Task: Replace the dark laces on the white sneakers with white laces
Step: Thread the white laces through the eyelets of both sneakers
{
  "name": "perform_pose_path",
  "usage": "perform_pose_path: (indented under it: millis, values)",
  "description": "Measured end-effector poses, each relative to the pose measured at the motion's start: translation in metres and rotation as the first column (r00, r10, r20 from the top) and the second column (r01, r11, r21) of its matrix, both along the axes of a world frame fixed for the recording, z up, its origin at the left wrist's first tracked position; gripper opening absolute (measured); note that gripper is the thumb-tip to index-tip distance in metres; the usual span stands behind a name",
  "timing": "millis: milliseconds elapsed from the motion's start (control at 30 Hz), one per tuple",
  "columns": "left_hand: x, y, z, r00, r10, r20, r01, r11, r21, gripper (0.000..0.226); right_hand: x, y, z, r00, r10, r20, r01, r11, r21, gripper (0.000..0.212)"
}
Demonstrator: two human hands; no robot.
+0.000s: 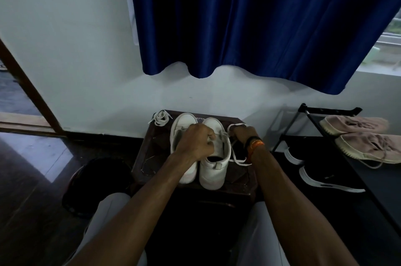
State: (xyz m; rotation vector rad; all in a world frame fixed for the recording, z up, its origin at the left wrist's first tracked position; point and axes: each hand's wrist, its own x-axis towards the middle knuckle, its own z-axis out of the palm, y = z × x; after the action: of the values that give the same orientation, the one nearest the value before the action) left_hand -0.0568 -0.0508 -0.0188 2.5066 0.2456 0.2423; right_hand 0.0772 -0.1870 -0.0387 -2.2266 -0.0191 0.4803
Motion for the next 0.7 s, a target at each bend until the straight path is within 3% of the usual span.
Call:
perform_pose_path:
  millis: [167,233,333,467,600,700]
  values:
    - [0.021,0.01,0.01,0.997,0.07,-0.031,-0.076,0.955,-0.286,0.019,-0.008,-0.007,0.015,0.978,-0.154,-0.139,0.183,0.956,0.23,0.017]
    - [0.037,0.011,0.017,0.995,0.072,-0.065,-0.089,0.945,-0.313,0.023,-0.011,-0.008,0.023,0.982,-0.116,-0.15,0.156,0.944,0.291,0.023]
    - [0.061,0.002,0.027,0.982,-0.02,-0.186,-0.044,0.942,-0.332,0.046,-0.017,-0.006,0.034,0.992,-0.065,-0.105,0.094,0.95,0.298,0.023]
    - [0.086,-0.014,0.031,0.957,-0.05,-0.285,-0.132,0.801,-0.584,0.058,-0.023,0.003,0.025,0.998,-0.012,-0.057,0.03,0.943,0.33,0.024]
    - [0.098,-0.017,0.037,0.971,-0.033,-0.236,-0.132,0.749,-0.649,0.017,-0.022,0.003,0.007,1.0,-0.006,-0.008,0.009,0.926,0.377,0.023]
    - [0.103,-0.012,0.053,0.99,-0.072,-0.121,-0.044,0.657,-0.752,0.008,-0.03,0.0,0.01,0.999,-0.038,0.005,0.034,0.932,0.362,0.03]
